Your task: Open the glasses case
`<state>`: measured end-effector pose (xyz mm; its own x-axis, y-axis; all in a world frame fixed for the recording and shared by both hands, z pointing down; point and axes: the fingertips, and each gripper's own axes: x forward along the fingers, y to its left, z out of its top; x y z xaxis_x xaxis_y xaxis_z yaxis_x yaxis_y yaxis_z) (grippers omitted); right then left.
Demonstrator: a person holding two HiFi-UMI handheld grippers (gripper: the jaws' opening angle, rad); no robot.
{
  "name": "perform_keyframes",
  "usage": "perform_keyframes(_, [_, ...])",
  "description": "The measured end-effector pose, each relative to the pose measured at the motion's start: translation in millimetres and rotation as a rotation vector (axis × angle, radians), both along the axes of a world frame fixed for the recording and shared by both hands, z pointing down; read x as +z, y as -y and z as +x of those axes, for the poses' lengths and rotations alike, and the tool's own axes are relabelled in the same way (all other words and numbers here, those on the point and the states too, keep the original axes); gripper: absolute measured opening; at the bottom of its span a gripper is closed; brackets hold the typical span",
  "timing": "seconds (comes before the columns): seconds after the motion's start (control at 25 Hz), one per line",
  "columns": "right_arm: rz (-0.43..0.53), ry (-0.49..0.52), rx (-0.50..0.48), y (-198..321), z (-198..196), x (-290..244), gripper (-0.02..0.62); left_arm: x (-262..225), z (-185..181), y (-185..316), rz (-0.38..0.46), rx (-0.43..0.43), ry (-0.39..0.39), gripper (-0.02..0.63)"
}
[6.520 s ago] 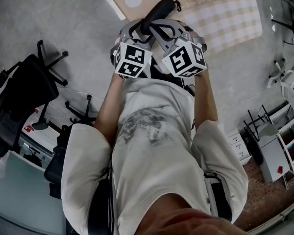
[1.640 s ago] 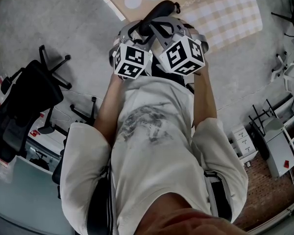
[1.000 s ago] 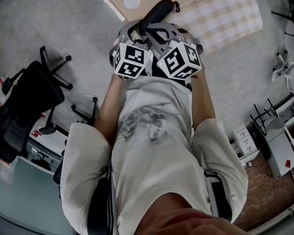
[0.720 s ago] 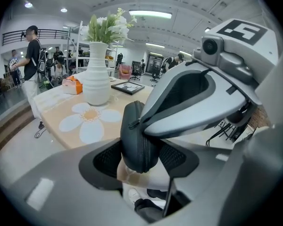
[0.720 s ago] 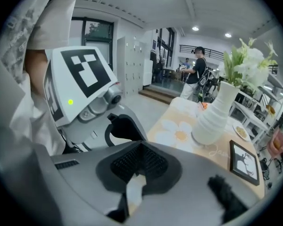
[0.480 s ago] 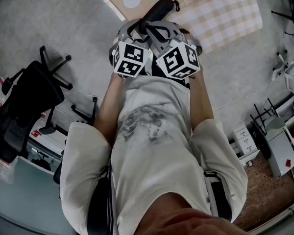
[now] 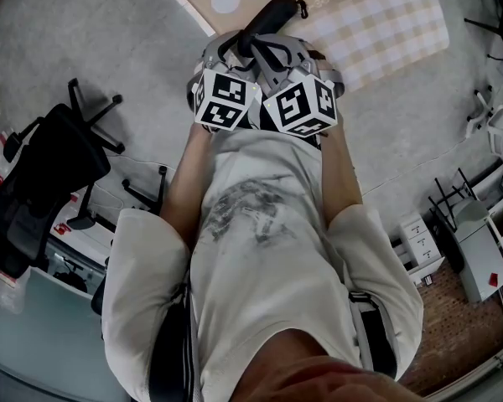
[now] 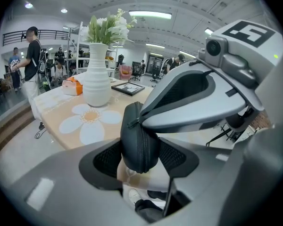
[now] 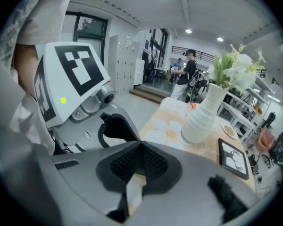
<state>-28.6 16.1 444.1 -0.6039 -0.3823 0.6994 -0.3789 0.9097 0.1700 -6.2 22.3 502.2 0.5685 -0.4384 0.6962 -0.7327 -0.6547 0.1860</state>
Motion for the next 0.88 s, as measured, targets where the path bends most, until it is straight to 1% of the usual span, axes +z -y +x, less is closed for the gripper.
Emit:
perform_keyframes(0.12, [0.052, -0.013, 0.037, 7, 5, -3, 0.015, 1, 0, -1, 0.004, 0.001, 0.007, 0.258])
perform_keyframes(0.2, [0.059, -0.006, 0.050, 11, 8, -4, 0.016, 2, 0, -2, 0.003, 0.001, 0.009, 0.258])
perform_keyframes(0.24, [0.053, 0.004, 0.047, 11, 7, -5, 0.027, 2, 0, -2, 0.003, 0.001, 0.009, 0.258])
perform_keyframes(0.28, [0.046, 0.016, 0.042, 11, 6, -5, 0.056, 1, 0, -3, 0.003, 0.001, 0.009, 0.258])
perform_keyframes(0.4, [0.023, 0.044, 0.026, 9, 2, -5, 0.112, 1, 0, -3, 0.004, 0.004, 0.010, 0.258])
perform_keyframes(0.56, [0.005, 0.051, 0.014, 9, 0, -2, 0.124, 2, 0, -4, 0.000, 0.001, 0.009, 0.258])
perform_keyframes(0.88, [-0.013, 0.079, 0.048, 15, 5, -4, 0.133, 0, 0, -4, 0.007, 0.002, 0.008, 0.256])
